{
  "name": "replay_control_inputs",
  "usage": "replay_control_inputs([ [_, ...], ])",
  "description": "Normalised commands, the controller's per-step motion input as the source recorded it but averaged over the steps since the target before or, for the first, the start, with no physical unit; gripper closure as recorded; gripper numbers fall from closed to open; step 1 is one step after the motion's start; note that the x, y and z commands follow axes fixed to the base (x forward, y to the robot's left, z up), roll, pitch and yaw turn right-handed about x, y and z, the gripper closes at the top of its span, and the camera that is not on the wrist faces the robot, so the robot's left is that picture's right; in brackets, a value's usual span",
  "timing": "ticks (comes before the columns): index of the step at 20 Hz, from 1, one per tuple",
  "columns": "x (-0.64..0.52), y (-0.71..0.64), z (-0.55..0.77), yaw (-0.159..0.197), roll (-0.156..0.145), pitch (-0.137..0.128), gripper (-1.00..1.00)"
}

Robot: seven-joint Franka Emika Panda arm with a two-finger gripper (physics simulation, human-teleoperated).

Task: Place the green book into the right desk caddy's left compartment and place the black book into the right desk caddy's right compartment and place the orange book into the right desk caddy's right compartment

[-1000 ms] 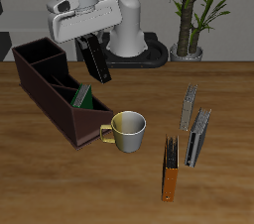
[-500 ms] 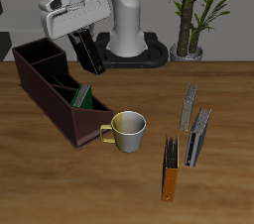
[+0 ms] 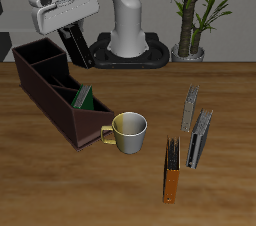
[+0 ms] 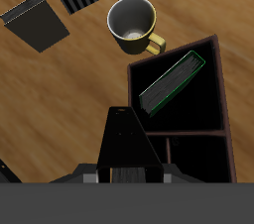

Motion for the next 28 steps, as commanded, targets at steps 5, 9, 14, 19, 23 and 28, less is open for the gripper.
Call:
replay_control_inputs([
  [5, -0.33, -0.24, -0.08, 0.057, -0.025, 0.014, 1.0],
  [9, -0.18, -0.35, 0.06, 0.011, -0.061, -0.007, 1.0],
  [14, -0.19, -0.29, 0.0, -0.019, -0.047, 0.029, 1.0],
  [19, -0.31, -0.17, -0.01, -0.03, -0.079, -0.026, 1.0],
  [23, -0.31, -0.19, -0.04, -0.028, -0.118, -0.067, 1.0],
  [28, -0.19, -0.08, -0.28, 0.003, -0.01, 0.038, 1.0],
])
